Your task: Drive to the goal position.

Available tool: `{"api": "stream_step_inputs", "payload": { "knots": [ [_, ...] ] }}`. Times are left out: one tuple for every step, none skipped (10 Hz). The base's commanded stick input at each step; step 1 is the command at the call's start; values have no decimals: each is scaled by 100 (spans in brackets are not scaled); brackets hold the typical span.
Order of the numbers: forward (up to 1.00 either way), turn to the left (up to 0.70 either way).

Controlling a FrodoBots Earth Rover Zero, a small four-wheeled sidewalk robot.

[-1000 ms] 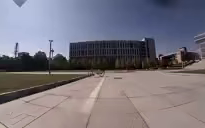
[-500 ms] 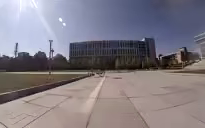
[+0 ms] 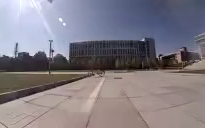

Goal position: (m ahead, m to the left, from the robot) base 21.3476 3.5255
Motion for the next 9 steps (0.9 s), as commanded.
{"api": "stream_step_inputs", "payload": {
  "knots": [
    [6, 0],
    [6, 0],
    [6, 0],
    [6, 0],
    [6, 0],
    [6, 0],
    [6, 0],
    [6, 0],
    [6, 0]
  ]
}}
